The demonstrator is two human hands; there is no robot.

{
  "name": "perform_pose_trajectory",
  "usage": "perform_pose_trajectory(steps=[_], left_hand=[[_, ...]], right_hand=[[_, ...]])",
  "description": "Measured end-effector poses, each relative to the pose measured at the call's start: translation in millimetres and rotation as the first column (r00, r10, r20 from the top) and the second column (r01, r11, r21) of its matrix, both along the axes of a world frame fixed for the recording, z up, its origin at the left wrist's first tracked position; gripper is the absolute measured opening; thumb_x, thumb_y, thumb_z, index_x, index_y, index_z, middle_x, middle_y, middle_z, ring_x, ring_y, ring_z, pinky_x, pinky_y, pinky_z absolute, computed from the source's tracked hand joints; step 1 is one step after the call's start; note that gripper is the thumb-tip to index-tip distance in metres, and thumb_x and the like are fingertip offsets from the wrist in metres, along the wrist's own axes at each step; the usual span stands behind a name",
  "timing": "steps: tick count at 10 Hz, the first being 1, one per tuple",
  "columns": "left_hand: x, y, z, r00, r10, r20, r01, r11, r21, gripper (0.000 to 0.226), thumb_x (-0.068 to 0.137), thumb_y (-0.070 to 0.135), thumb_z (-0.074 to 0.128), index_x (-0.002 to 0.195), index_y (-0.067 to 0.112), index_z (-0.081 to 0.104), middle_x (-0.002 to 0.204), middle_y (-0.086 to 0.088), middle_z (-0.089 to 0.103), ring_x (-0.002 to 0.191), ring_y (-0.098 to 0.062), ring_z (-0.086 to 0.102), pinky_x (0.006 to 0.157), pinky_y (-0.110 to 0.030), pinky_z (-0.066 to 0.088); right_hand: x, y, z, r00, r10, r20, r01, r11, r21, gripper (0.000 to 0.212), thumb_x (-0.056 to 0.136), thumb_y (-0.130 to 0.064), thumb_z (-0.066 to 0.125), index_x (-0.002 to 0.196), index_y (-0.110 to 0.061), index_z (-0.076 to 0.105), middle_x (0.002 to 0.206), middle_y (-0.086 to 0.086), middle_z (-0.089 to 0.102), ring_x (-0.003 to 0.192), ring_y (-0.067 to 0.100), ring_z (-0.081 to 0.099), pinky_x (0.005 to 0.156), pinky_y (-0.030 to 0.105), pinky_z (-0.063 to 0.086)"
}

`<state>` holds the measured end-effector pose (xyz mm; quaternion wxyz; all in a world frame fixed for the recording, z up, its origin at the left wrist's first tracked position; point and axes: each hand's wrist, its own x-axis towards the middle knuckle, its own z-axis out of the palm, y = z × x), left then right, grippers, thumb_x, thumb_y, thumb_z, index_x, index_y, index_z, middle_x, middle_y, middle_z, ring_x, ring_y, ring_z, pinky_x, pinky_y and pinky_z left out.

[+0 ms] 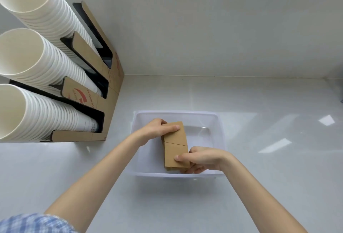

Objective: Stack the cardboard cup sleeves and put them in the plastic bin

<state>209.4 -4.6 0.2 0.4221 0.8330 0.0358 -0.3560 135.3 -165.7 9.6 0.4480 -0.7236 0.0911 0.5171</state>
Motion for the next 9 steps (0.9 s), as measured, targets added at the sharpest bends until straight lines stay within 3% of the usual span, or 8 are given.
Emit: perform_pose_trajectory(steps=[3, 6, 9], left_hand=[[-6.5, -11.5, -8.0, 0.999, 0.020, 0.025, -0.020, 1.000, -0.018, 0.063, 0.075, 0.047, 0.062, 0.123, 0.010, 0.046, 0.117, -0.003, 0.054, 0.103, -0.018, 0.051, 0.088, -0.026, 0.040], [-12.2, -5.8, -3.9, 0.998, 0.008, 0.067, -0.006, 0.999, -0.033, 0.072, 0.081, 0.050, 0.052, 0.136, 0.010, 0.029, 0.145, -0.008, 0.036, 0.130, -0.023, 0.038, 0.102, -0.030, 0.032], [-22.8, 5.6, 27.9, 0.981, 0.034, 0.190, -0.031, 0.999, -0.019, 0.061, 0.085, 0.044, 0.049, 0.135, 0.011, 0.033, 0.145, -0.009, 0.036, 0.132, -0.022, 0.037, 0.106, -0.033, 0.031]], right_hand=[[0.6, 1.8, -0.7, 0.998, 0.052, 0.017, -0.051, 0.997, -0.056, 0.030, 0.086, -0.047, 0.049, 0.100, -0.020, 0.055, 0.100, 0.002, 0.061, 0.088, 0.017, 0.059, 0.086, 0.028, 0.042], [-1.1, -3.7, 1.6, 0.990, 0.009, 0.140, 0.005, 0.995, -0.101, 0.056, 0.085, -0.055, 0.045, 0.117, -0.010, 0.058, 0.121, 0.005, 0.065, 0.104, 0.014, 0.062, 0.092, 0.030, 0.047], [-6.9, -2.6, 31.9, 0.929, 0.000, 0.369, 0.104, 0.959, -0.263, 0.062, 0.090, -0.049, 0.041, 0.134, -0.006, 0.040, 0.142, 0.008, 0.044, 0.128, 0.023, 0.044, 0.104, 0.031, 0.035]])
